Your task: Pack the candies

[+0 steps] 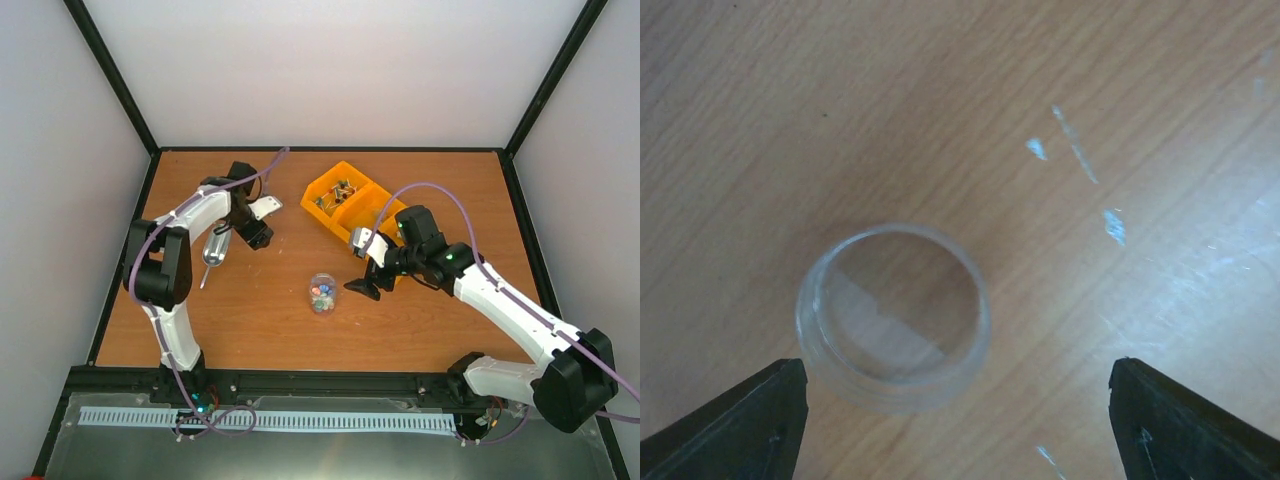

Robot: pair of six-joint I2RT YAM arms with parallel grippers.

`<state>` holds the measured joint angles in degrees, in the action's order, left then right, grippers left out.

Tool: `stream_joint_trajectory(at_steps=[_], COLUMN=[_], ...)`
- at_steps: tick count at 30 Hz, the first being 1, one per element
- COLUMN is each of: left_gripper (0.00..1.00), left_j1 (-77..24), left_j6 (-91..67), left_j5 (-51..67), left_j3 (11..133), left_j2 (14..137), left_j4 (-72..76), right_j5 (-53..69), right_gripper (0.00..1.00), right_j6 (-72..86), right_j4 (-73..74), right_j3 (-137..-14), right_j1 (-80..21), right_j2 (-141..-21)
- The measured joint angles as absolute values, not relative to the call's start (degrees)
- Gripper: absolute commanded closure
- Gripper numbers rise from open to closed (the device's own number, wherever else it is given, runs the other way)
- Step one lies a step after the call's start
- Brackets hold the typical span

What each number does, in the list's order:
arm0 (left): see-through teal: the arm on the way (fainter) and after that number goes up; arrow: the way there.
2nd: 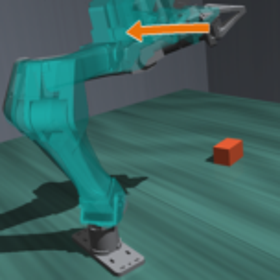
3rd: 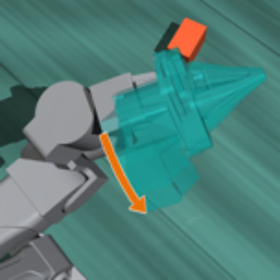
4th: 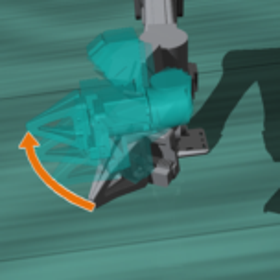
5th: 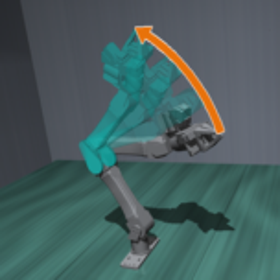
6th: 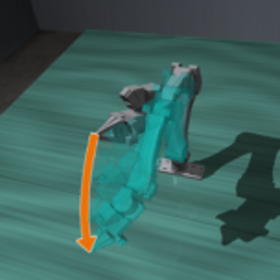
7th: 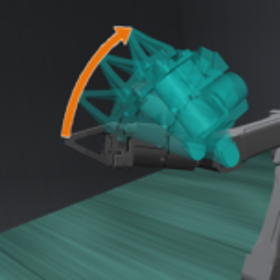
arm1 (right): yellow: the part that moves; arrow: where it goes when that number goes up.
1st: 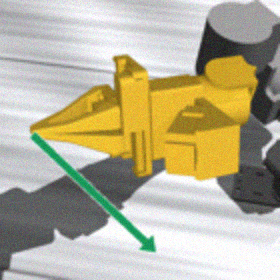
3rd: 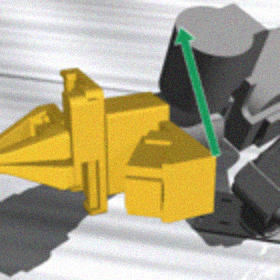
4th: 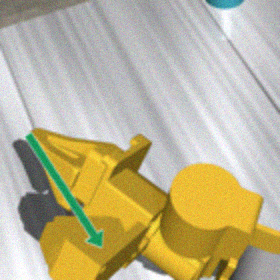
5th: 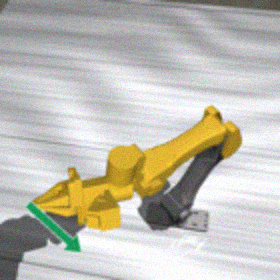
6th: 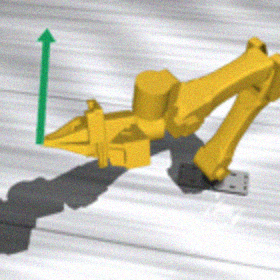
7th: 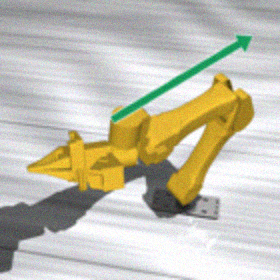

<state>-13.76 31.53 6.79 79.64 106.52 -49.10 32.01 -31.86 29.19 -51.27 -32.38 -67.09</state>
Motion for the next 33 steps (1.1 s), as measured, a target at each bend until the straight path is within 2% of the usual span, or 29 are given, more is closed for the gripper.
stream_joint_trajectory(at_steps=[10, 18, 26, 30, 33], left_gripper=[0.46, 0.61, 0.83, 0.98, 0.99], left_j1=[-13.3, -12.8, -12.8, -12.8, -12.8], left_j6=[32.5, 33.4, 34.3, 34.8, 34.7], left_j5=[1.7, -1.3, -2.8, -2.5, -1.2], left_j3=[82.1, 85.8, 87.3, 87.7, 87.8], left_j2=[110.4, 116.8, 119.4, 119.8, 119.8], left_j4=[-47.5, -46.6, -46.3, -46.6, -47.9], right_j5=[32.9, 33.7, 33.3, 31.3, 29.5], right_gripper=[0.0, 0.0, 0.02, 0.04, 0.05], right_j6=[-32.1, -33.0, -37.3, -42.4, -46.4], right_j4=[29.6, 30.3, 34.1, 37.2, 39.3], right_j3=[-51.3, -51.3, -54.2, -58.6, -61.3], right_j1=[-32.2, -32.2, -32.2, -32.2, -32.2], right_j2=[-65.6, -65.6, -65.6, -65.9, -66.0])
